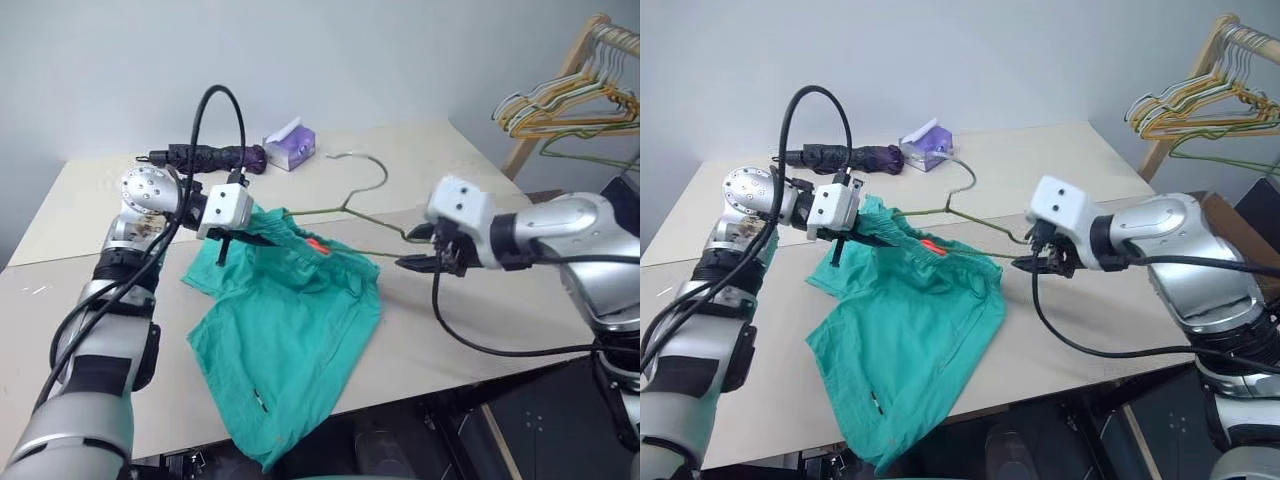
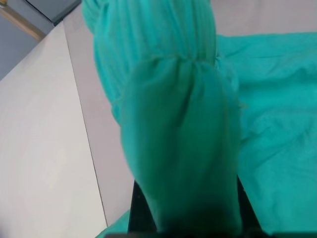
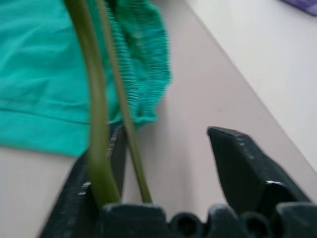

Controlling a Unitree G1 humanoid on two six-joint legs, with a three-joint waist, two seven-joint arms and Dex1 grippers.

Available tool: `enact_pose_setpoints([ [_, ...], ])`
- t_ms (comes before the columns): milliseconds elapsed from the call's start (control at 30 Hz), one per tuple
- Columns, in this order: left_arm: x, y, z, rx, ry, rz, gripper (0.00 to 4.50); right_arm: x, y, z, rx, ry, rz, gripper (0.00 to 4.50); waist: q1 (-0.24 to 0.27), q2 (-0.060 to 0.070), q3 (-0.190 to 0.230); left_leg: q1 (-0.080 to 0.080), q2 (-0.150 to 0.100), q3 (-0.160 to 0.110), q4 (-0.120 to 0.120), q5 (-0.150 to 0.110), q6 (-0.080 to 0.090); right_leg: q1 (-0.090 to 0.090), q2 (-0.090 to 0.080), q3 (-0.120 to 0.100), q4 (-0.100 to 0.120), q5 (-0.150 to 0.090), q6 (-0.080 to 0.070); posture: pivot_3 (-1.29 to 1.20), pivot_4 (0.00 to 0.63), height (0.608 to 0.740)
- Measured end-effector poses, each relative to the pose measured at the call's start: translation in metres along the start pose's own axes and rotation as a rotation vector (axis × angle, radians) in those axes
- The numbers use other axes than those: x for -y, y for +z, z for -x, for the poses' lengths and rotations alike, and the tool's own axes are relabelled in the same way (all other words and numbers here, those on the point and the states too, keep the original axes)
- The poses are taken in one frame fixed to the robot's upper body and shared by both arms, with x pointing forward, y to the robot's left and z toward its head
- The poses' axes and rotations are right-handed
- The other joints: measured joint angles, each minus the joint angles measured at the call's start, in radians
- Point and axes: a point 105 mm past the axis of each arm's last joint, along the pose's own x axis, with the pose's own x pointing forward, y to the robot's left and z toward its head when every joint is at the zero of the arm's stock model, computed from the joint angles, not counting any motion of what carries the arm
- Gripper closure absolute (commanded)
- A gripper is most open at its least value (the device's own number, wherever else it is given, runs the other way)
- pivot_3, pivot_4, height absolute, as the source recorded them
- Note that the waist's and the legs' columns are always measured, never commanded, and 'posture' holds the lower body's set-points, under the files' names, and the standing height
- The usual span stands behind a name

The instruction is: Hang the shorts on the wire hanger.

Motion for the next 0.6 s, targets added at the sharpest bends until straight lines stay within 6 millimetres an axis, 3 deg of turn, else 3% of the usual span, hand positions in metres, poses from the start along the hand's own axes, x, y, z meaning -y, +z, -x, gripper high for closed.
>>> enact_pose_setpoints([
  [67,0.001,0.0,0.004,0.005,0.017,0.01,4.5,0.011,-0.003,0.008,0.017,-0.058,-0.032,0.04,0.001,0.0,0.0,0.0,0.0,0.0,0.0,0.0,0.0,0.0,0.0,0.0,0.0,0.0,0.0,-0.16,0.0,0.74],
  [267,0.009,-0.013,0.012,-0.012,0.065,0.104,4.5,0.038,-0.026,0.045,0.107,-0.26,-0.145,0.04,0.003,0.0,0.0,0.0,0.0,0.0,0.0,0.0,0.0,0.001,0.0,0.0,0.0,0.0,0.0,-0.17,0.007,0.74],
  [467,0.01,-0.018,0.012,-0.017,0.091,0.156,4.5,0.014,-0.061,0.039,0.261,-0.224,-0.321,0.04,0.002,-0.001,-0.001,0.001,0.0,0.0,0.0,0.0,0.0,0.002,0.0,0.0,0.0,0.0,0.0,-0.17,0.014,0.74],
  [600,0.009,-0.017,0.011,-0.013,0.092,0.168,4.5,-0.01,-0.076,0.03,0.27,-0.172,-0.398,0.04,-0.001,0.0,-0.002,0.002,0.0,0.0,0.0,0.0,0.0,0.002,0.0,0.0,0.0,0.0,0.0,-0.17,0.008,0.74],
])
